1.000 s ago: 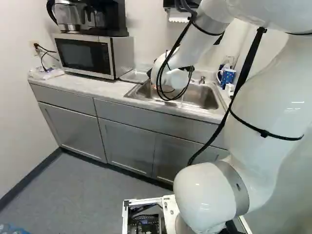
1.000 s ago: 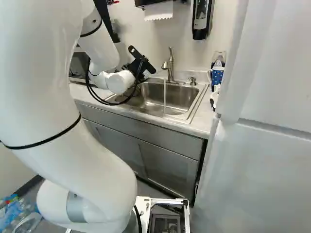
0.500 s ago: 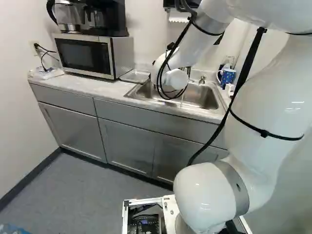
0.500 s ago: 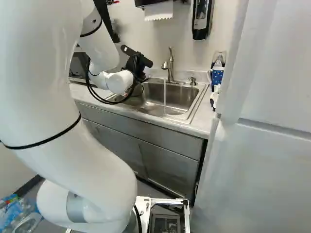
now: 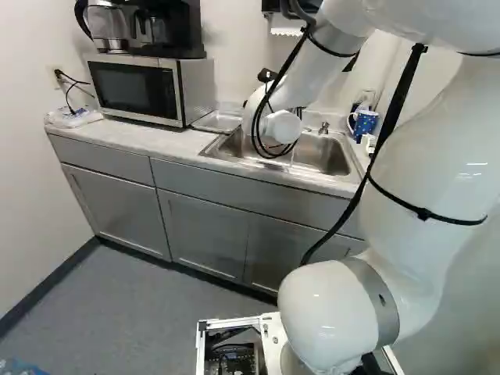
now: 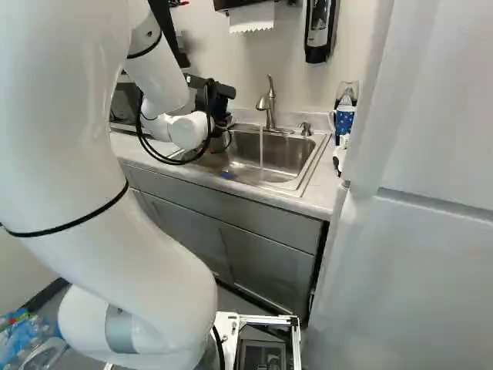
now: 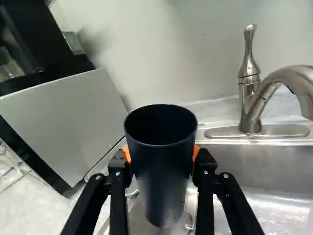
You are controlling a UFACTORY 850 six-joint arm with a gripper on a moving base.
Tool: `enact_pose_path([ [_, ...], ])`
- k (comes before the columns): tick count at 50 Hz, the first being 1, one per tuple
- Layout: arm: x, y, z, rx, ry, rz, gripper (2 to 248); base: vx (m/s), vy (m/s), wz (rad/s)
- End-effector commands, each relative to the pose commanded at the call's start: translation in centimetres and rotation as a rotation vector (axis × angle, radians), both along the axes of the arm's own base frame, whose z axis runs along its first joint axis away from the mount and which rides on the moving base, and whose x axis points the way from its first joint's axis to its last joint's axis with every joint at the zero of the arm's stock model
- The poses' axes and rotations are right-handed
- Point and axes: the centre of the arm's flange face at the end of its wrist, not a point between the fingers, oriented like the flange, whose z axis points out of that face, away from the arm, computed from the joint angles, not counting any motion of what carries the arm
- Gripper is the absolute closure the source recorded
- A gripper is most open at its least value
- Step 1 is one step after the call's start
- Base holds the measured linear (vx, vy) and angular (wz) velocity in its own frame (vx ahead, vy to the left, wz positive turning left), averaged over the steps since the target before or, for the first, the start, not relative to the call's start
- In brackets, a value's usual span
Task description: Rinse the cup and place it in the tray
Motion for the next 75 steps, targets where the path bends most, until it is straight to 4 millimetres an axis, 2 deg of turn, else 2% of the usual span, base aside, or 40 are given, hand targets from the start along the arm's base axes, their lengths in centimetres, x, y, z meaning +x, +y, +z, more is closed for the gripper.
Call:
enact_pose_path([
  [26,0.0,0.0,0.0,-0.273,-0.012,0.025,125,0.0,0.0,0.0],
  [41,0.1,0.1,0.0,-0.273,-0.013,0.026,125,0.0,0.0,0.0],
  [75,5.8,3.6,-0.2,-0.271,-0.03,0.079,125,0.0,0.0,0.0],
])
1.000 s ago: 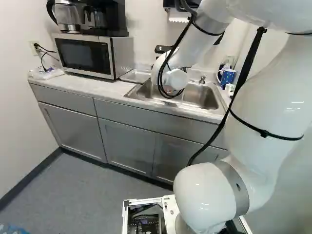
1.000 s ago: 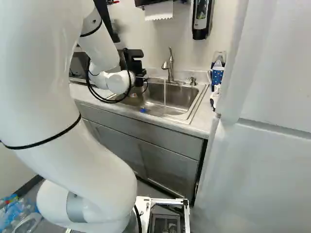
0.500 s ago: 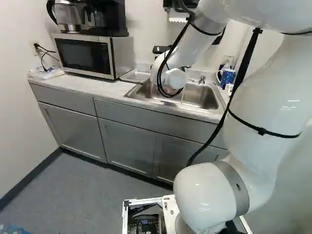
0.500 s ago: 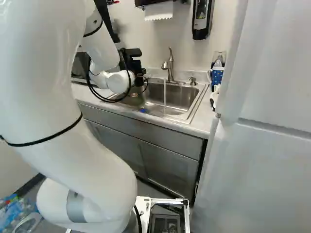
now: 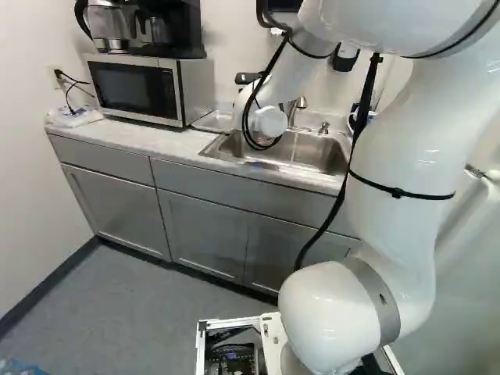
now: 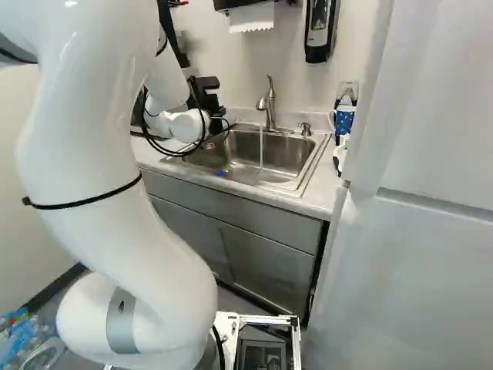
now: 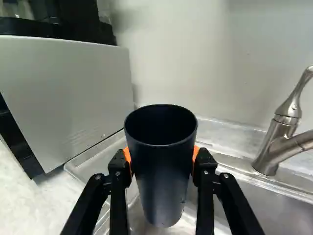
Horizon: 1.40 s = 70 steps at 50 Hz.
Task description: Rinse the cup and place it in the tray
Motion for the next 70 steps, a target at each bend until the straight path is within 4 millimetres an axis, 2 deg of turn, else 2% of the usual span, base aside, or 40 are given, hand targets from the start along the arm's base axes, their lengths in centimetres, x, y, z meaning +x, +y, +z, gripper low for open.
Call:
enact_pose_path([
  [26,4.2,3.5,-0.4,0.003,-0.016,0.047,125,0.0,0.0,0.0],
  [42,7.4,4.9,-0.8,0.005,-0.031,0.059,125,0.0,0.0,0.0],
  [64,11.9,6.5,-3.6,0.004,-0.023,0.071,125,0.0,0.0,0.0],
  [70,12.2,6.8,-4.2,0.003,-0.017,0.074,125,0.0,0.0,0.0],
])
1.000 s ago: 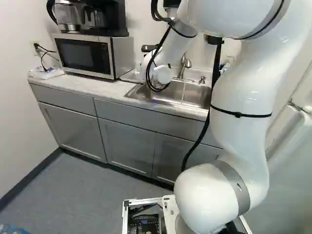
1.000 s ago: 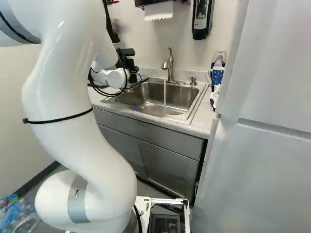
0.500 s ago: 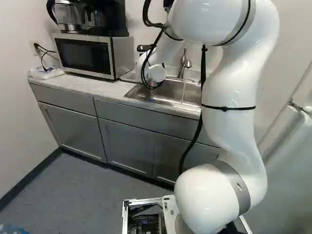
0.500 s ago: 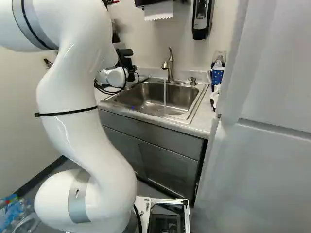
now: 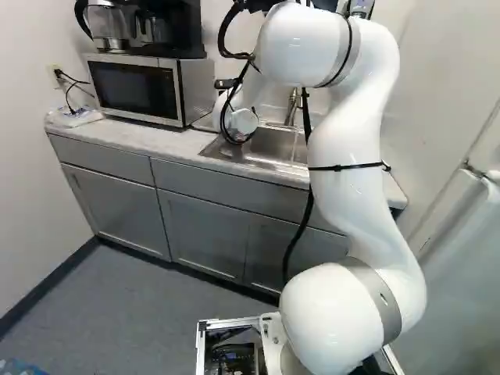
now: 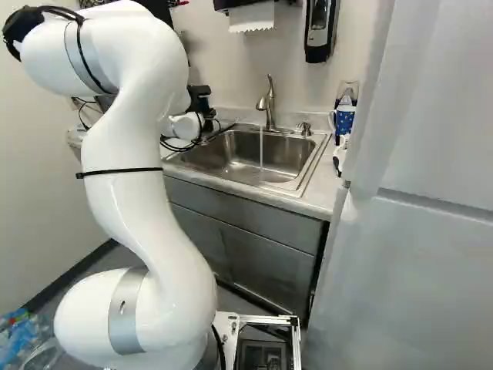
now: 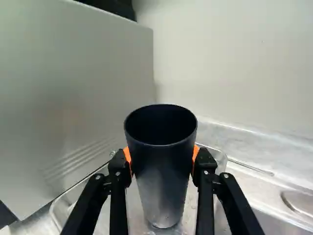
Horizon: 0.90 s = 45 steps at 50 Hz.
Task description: Rinse the cup and place it in the tray
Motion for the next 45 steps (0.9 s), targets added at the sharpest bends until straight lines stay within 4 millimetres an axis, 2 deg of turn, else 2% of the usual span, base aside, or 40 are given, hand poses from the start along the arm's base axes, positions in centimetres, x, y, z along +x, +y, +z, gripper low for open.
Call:
enact_pose_path([
  [45,-0.02,0.01,-0.28,-0.005,0.031,0.001,125,0.0,0.0,0.0],
])
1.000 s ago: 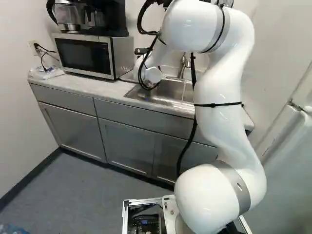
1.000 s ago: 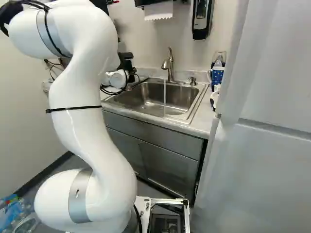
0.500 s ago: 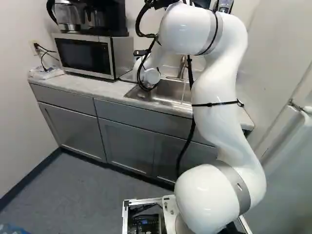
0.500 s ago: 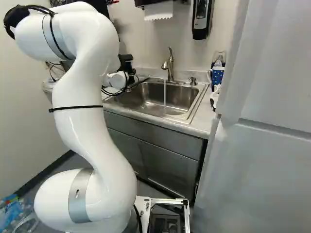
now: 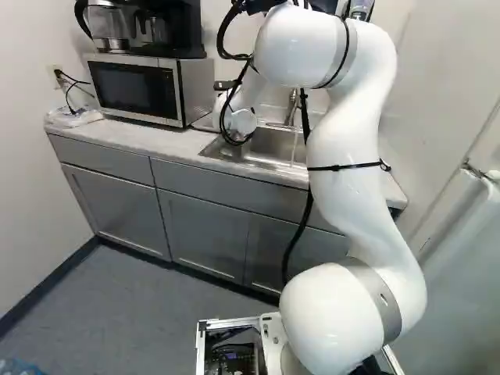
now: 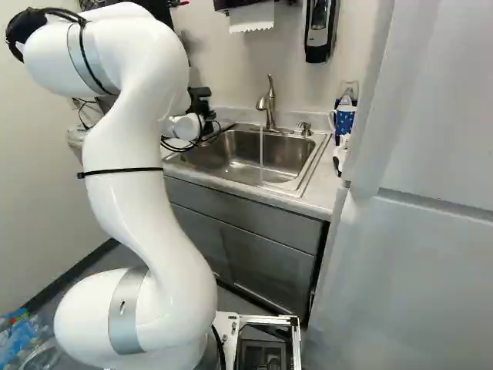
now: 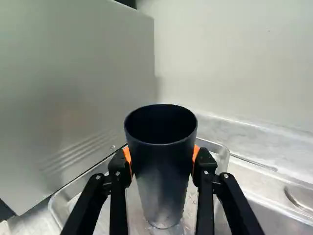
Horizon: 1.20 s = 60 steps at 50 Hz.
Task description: Rinse the cup and place it in the tray
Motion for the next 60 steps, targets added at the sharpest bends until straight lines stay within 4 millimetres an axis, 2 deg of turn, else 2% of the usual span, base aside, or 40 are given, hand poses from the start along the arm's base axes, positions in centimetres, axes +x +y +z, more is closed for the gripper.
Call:
enact_pose_path([
  [4,0.0,0.0,0.0,0.0,0.0,0.0,125,0.0,0.0,0.0],
  [5,0.0,0.0,0.0,0.0,0.0,0.0,107,0.0,0.0,0.0],
  [9,0.0,0.0,0.0,0.0,0.0,0.0,107,0.0,0.0,0.0],
  [10,0.0,0.0,0.0,0.0,0.0,0.0,74,0.0,0.0,0.0],
  [15,0.0,0.0,0.0,0.0,0.0,0.0,74,0.0,0.0,0.0],
  [16,0.0,0.0,0.0,0.0,0.0,0.0,40,0.0,0.0,0.0],
  [20,0.0,0.0,0.0,0.0,0.0,0.0,40,0.0,0.0,0.0],
  [21,0.0,0.0,0.0,0.0,0.0,0.0,6,0.0,0.0,0.0],
  [31,0.0,0.0,0.4,0.002,-0.007,0.0,3,0.0,0.0,0.0],
  [60,-0.1,0.0,3.7,0.012,-0.054,0.0,3,0.0,0.0,0.0],
])
